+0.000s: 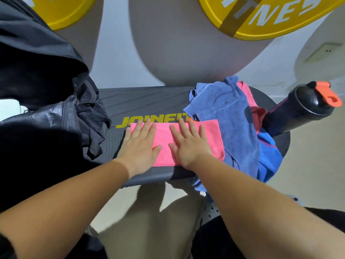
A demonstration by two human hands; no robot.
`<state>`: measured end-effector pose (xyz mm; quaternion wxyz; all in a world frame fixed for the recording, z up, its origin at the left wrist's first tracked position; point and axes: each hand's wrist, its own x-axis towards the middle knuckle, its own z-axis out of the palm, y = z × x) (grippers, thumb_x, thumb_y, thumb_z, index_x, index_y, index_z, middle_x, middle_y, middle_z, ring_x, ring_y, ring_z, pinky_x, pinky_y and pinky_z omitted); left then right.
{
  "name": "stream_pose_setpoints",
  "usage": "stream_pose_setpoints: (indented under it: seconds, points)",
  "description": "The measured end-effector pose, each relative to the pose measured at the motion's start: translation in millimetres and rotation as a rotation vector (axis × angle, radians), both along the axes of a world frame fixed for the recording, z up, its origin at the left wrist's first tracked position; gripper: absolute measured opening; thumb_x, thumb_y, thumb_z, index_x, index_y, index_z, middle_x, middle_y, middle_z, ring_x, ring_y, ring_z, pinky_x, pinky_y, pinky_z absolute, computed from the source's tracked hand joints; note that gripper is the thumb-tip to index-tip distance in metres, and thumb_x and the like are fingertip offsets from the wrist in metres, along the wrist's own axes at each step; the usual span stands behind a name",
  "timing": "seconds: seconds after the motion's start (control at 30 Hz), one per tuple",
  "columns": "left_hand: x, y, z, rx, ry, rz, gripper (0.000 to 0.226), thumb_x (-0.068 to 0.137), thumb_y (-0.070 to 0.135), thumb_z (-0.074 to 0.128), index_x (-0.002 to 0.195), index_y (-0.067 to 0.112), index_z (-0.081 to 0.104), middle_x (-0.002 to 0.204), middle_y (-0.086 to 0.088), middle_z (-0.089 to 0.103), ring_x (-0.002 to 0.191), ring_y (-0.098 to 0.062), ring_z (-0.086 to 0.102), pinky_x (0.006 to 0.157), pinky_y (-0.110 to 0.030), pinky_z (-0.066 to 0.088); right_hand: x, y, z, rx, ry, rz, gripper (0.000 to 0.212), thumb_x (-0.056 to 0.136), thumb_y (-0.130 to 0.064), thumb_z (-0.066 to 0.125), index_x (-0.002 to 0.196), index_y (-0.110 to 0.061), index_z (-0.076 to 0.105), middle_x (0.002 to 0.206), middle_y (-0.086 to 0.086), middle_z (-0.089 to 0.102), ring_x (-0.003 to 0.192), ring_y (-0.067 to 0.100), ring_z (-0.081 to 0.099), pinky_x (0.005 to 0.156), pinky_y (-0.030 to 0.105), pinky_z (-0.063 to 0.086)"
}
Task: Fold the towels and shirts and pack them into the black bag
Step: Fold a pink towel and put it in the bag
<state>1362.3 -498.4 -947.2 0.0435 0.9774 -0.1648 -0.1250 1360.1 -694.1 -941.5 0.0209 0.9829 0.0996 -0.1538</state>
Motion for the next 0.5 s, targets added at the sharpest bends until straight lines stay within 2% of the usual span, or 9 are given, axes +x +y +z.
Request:
stream_pose_setpoints:
  seconds: [0.07,0.17,0.5]
  points:
    - [-3.1,9.7,-9.7,0.036,0.000,-0.015,0.079,0.097,0.061,0.015,0.158,0.016,-0.007,0.164,-0.004,-0.019,0.151,-0.025,-0.018,0.121,-0.054,-0.003,-10.8,-13.1,-11.9,0.025,-0.053,-0.065,0.073,0.094,-0.070,0.011,0.158,-0.036,-0.003,0.166,0.001,-0.016,0.152,0.028,-0.016,0.120,0.057,-0.010]
    - [-2.9,16.9,-18.6,0.057,-0.013,-0.034,0.085,0.089,0.066,0.003,0.157,0.017,-0.011,0.163,-0.004,-0.023,0.150,-0.024,-0.023,0.120,-0.054,-0.006,-14.1,-28.1,-10.7,0.001,-0.113,-0.134,0.086,0.087,-0.080,0.007,0.159,-0.032,0.001,0.166,0.006,-0.013,0.152,0.029,-0.016,0.119,0.056,-0.012]
    - [-3.5,15.2,-18.9,0.047,-0.063,-0.015,0.086,0.090,0.068,0.005,0.158,0.017,-0.006,0.164,-0.008,-0.021,0.151,-0.027,-0.019,0.121,-0.052,-0.005,-14.3,-31.1,-4.2,-0.067,-0.112,-0.180,0.091,0.086,-0.082,0.000,0.159,-0.027,0.000,0.166,0.010,-0.012,0.152,0.031,-0.016,0.118,0.059,-0.012]
